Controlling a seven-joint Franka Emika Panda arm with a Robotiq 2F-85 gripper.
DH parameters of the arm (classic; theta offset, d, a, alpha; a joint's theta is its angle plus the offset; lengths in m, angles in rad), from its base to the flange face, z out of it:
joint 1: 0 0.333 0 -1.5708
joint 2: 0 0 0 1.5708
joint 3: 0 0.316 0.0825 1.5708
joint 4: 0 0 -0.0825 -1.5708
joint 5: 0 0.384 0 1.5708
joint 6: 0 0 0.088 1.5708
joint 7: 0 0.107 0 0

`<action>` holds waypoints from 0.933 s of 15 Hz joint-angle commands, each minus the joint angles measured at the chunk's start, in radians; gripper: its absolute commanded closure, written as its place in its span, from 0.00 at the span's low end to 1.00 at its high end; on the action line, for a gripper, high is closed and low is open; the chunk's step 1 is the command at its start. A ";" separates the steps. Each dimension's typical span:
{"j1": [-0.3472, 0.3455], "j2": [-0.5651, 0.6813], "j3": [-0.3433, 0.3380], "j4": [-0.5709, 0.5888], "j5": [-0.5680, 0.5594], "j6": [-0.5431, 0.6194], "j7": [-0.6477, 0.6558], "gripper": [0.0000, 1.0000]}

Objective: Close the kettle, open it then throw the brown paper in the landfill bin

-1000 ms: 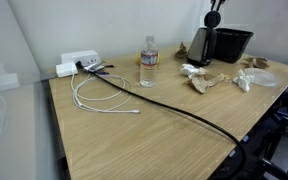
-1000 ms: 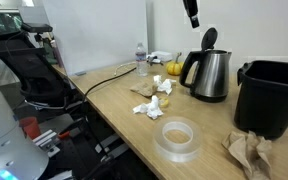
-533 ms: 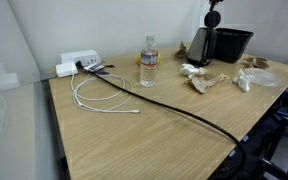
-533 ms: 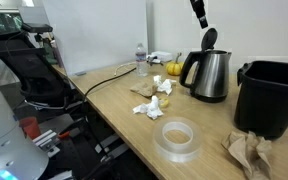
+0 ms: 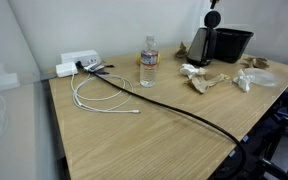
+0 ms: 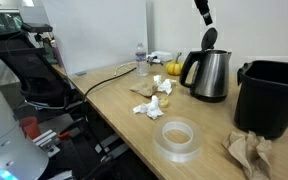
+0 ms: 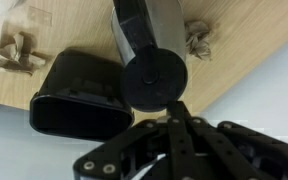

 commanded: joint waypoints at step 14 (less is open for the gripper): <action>0.010 0.014 -0.002 -0.026 -0.017 -0.058 0.058 1.00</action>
